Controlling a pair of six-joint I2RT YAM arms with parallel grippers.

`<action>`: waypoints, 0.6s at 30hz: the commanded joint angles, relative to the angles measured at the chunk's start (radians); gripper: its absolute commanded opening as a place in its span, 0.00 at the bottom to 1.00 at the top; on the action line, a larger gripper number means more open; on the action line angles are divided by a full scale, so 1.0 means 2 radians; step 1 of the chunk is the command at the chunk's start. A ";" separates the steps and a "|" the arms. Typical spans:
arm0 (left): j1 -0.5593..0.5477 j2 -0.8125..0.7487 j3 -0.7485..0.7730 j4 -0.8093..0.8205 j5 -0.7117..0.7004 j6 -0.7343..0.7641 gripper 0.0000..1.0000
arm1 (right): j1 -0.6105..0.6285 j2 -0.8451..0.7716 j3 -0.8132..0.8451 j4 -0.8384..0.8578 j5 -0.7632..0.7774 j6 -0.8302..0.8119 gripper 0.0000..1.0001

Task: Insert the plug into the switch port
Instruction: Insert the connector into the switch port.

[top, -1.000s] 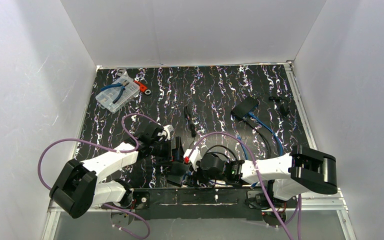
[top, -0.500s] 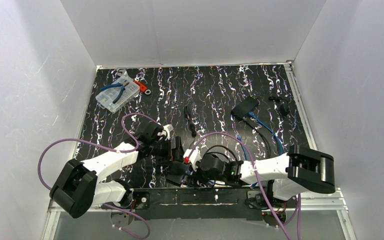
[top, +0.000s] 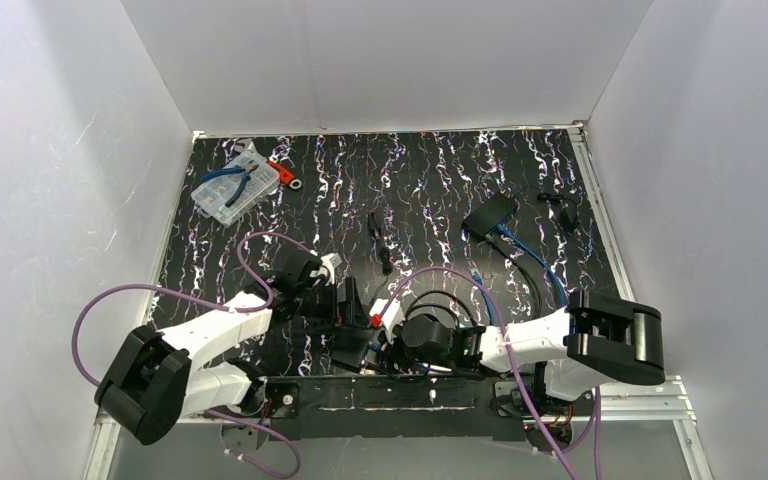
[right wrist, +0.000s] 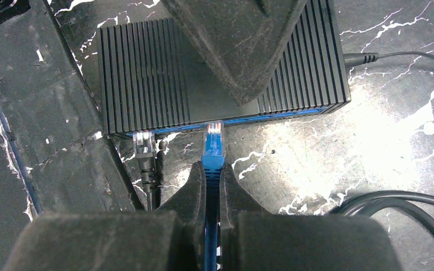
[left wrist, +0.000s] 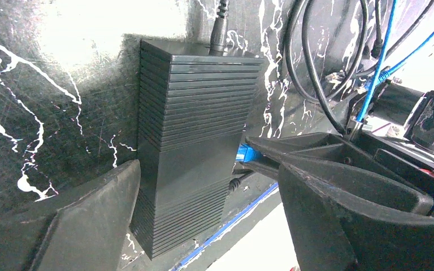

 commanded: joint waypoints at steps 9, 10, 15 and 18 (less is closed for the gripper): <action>-0.008 -0.006 -0.020 -0.003 0.075 -0.023 0.51 | 0.006 0.011 0.011 0.086 0.036 -0.013 0.01; -0.008 -0.003 -0.020 -0.003 0.077 -0.022 0.46 | 0.006 0.014 0.011 0.087 0.037 -0.014 0.01; -0.008 0.002 -0.022 -0.003 0.079 -0.020 0.34 | 0.006 0.018 0.012 0.096 0.038 -0.016 0.01; -0.008 0.004 -0.024 -0.001 0.082 -0.020 0.27 | 0.007 0.017 0.010 0.107 0.041 -0.018 0.01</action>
